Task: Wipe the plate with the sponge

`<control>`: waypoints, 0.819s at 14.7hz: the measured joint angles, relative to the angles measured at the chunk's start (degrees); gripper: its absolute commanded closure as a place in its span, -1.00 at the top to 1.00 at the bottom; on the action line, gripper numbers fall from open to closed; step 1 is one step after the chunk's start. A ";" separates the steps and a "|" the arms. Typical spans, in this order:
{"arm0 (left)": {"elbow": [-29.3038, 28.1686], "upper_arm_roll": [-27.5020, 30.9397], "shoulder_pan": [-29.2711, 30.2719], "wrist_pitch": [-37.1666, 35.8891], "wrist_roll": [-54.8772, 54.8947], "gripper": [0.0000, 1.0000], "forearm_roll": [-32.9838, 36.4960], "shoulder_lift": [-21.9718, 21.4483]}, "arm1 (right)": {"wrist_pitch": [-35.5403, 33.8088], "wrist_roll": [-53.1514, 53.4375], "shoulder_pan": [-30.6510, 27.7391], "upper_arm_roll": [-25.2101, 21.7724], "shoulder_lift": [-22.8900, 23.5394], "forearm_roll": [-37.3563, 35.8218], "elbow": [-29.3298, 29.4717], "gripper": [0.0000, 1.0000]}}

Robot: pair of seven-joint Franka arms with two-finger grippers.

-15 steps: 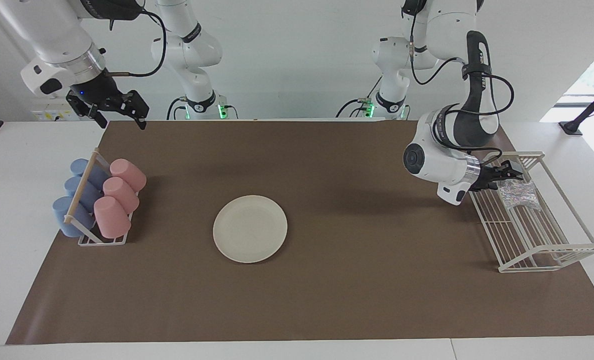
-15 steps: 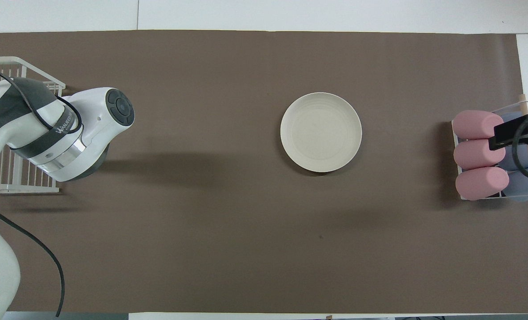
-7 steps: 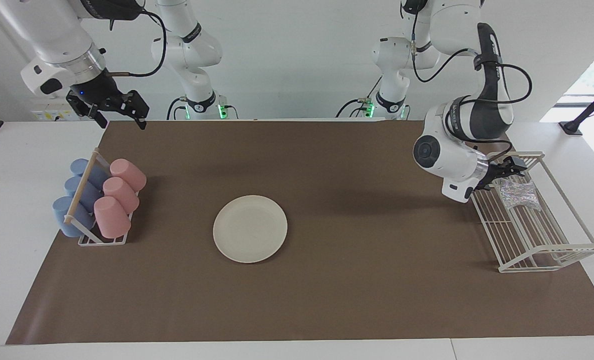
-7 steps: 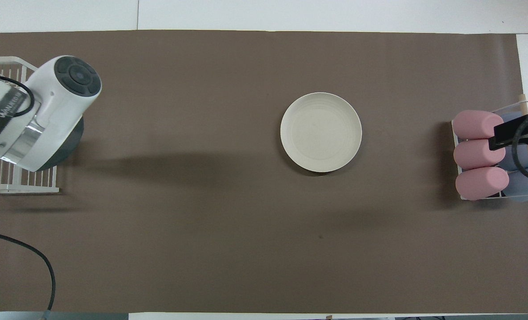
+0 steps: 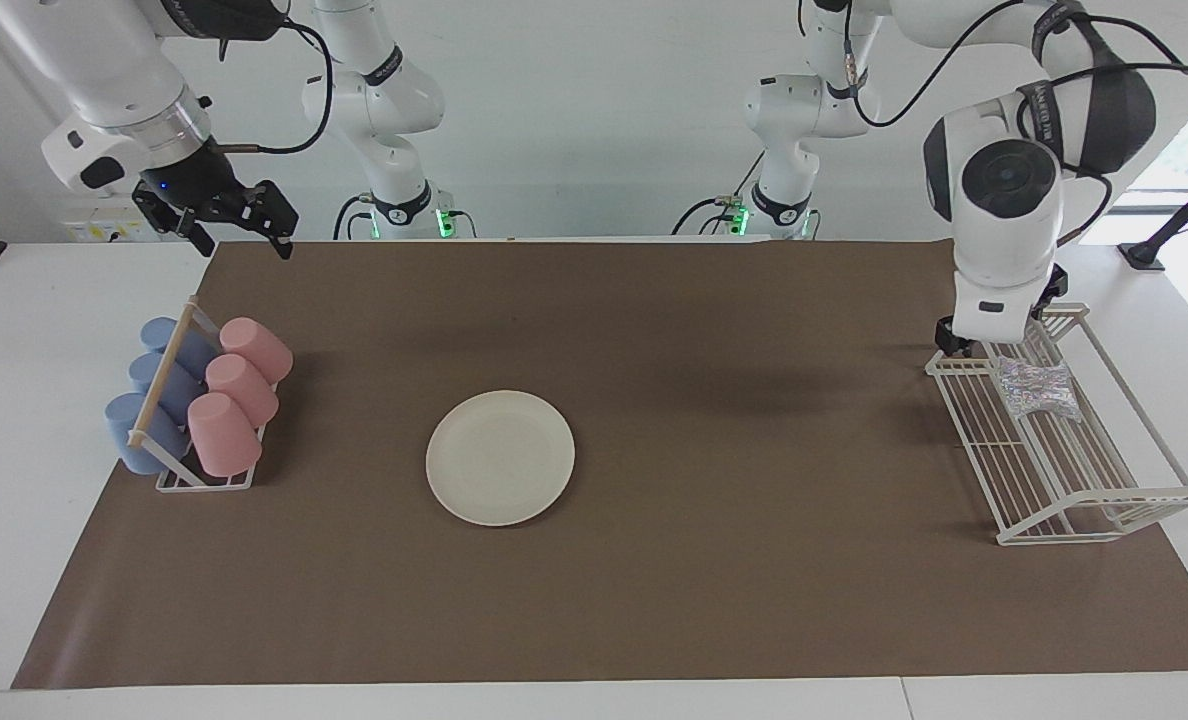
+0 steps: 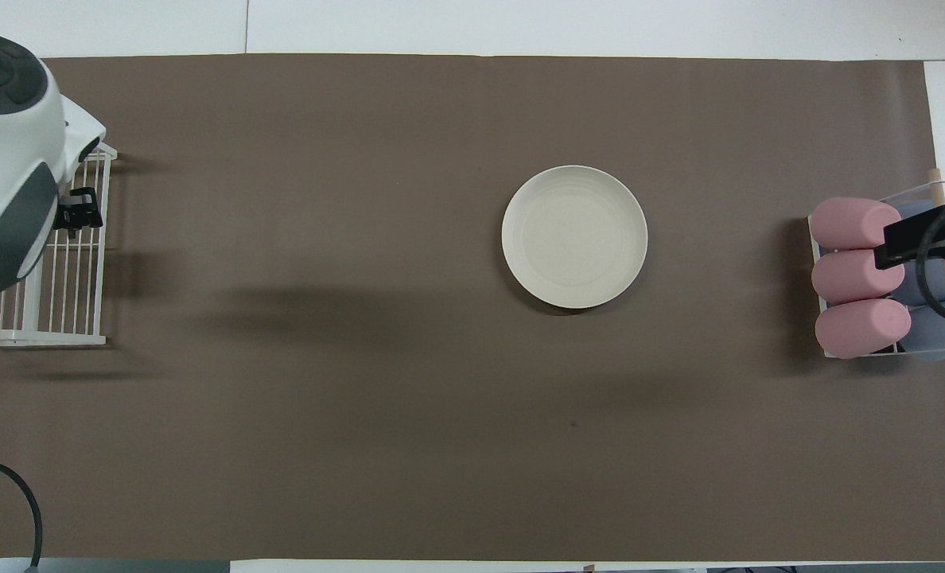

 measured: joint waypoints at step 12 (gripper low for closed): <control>-7.30 -0.40 6.46 -3.60 8.07 1.00 -25.18 -12.56 | 0.00 0.00 0.08 0.07 -0.07 0.00 0.01 1.00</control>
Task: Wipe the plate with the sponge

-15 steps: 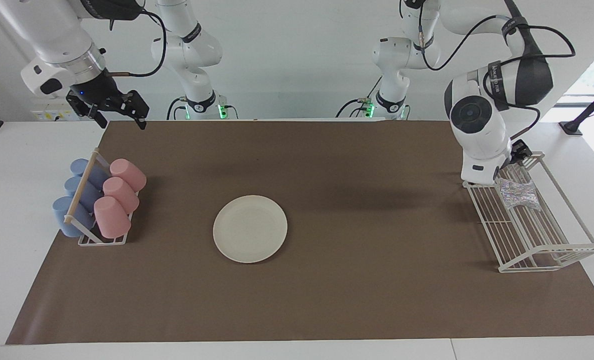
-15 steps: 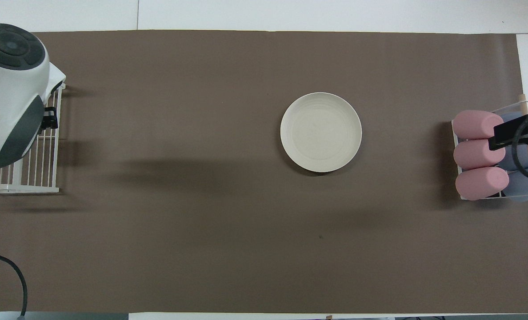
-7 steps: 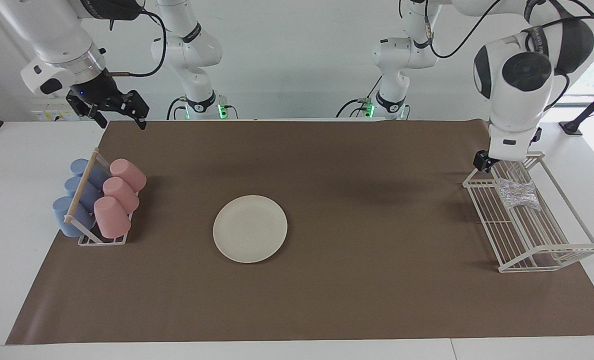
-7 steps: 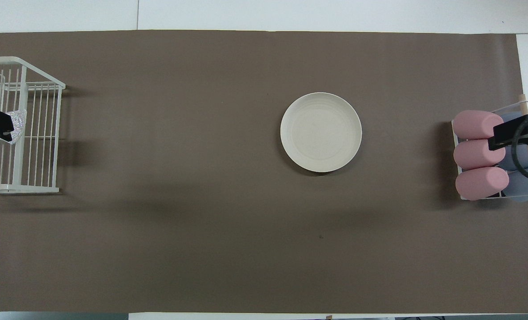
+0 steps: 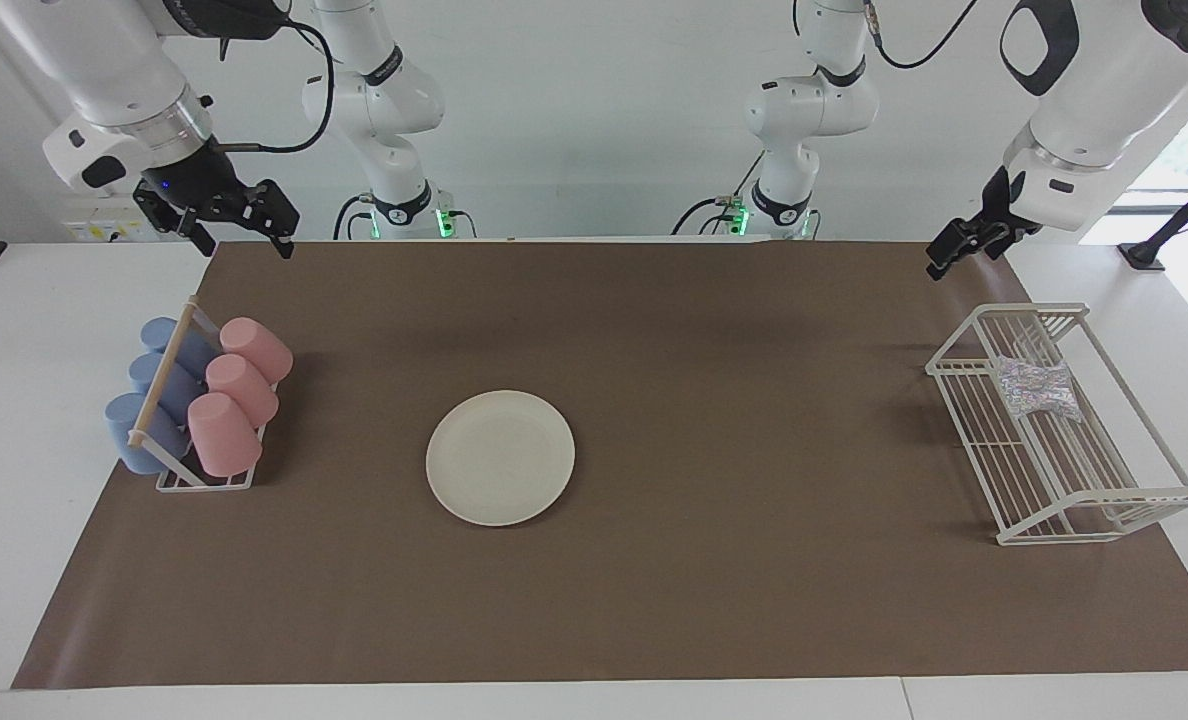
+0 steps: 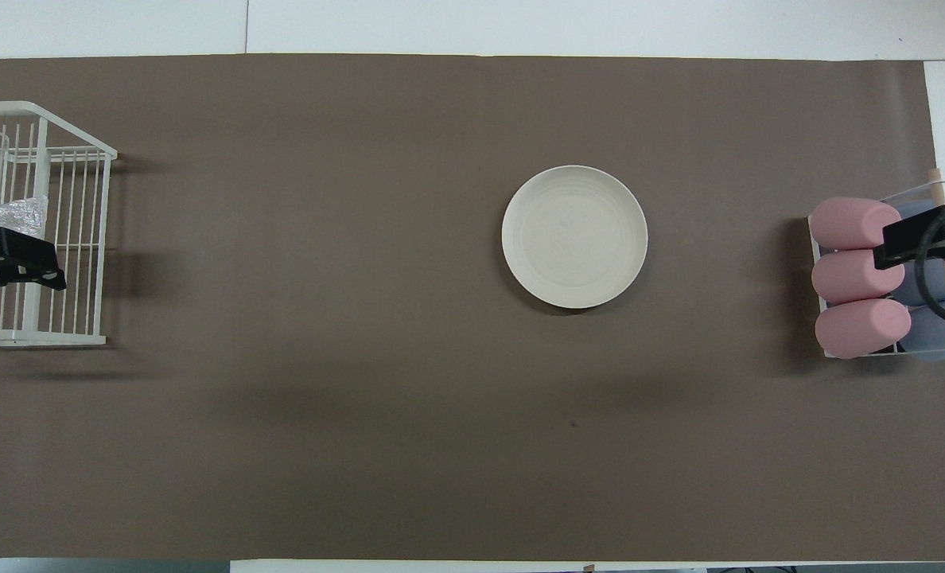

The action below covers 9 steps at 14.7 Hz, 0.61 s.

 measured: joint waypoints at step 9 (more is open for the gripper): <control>6.41 0.04 -3.26 1.07 -0.51 1.00 -1.62 2.59 | 0.00 0.00 0.24 0.00 -0.01 0.00 0.00 1.00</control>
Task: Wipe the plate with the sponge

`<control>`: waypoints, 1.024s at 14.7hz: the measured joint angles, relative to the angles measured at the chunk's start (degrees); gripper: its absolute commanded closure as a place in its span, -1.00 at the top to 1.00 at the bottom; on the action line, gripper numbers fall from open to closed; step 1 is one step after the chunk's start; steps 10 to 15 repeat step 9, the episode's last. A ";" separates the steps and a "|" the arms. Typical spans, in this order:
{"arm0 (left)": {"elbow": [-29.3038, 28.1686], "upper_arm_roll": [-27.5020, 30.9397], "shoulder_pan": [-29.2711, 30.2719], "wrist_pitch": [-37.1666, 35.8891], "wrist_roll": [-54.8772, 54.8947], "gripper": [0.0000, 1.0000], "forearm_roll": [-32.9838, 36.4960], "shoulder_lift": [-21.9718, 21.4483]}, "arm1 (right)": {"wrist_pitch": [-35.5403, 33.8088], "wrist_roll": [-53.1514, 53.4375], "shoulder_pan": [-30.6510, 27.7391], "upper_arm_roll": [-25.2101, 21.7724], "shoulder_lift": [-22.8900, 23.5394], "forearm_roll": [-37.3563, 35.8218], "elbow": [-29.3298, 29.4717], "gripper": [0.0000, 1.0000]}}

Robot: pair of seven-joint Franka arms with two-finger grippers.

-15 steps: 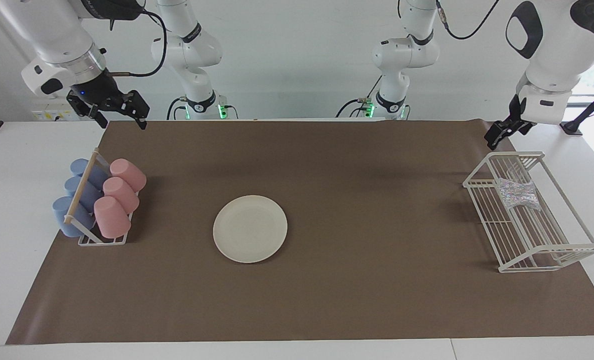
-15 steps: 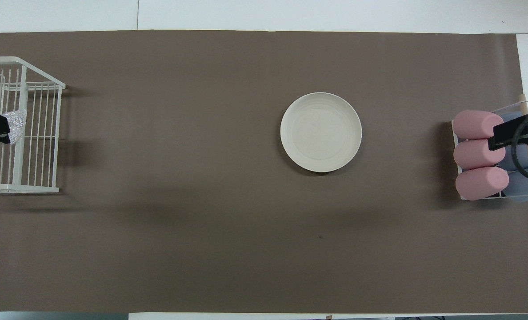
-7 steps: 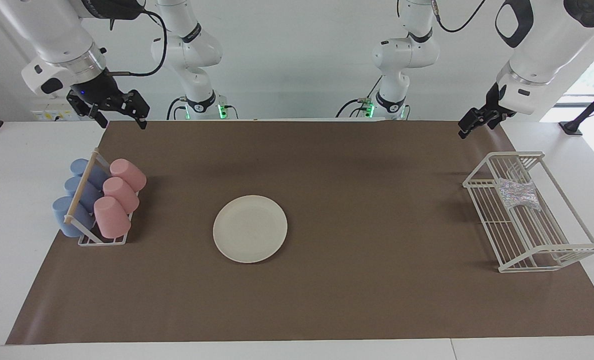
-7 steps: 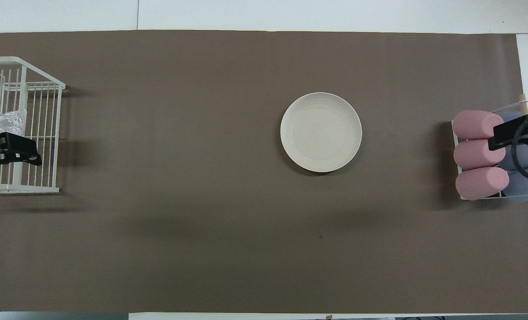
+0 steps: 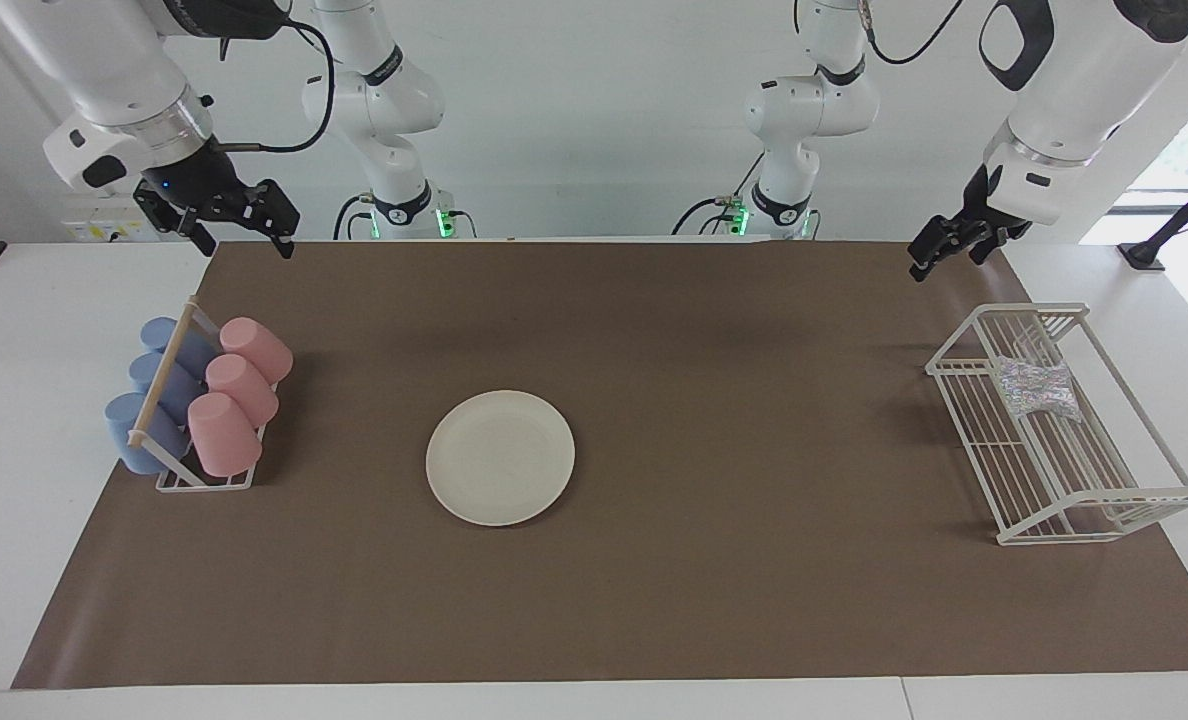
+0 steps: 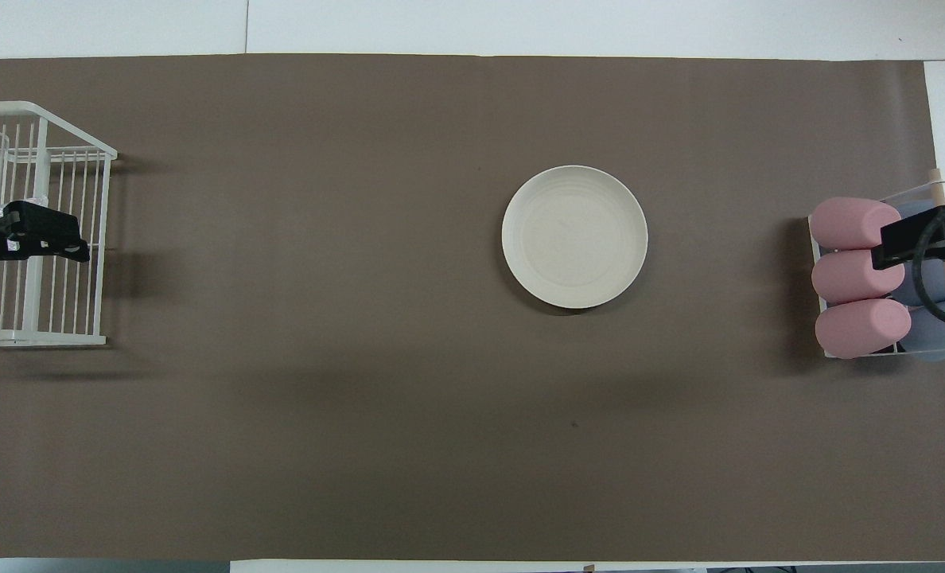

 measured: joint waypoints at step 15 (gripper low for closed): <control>0.67 0.20 -0.71 -0.92 0.04 1.00 -0.17 1.74 | 0.00 0.00 0.05 -0.01 0.00 0.00 0.00 1.00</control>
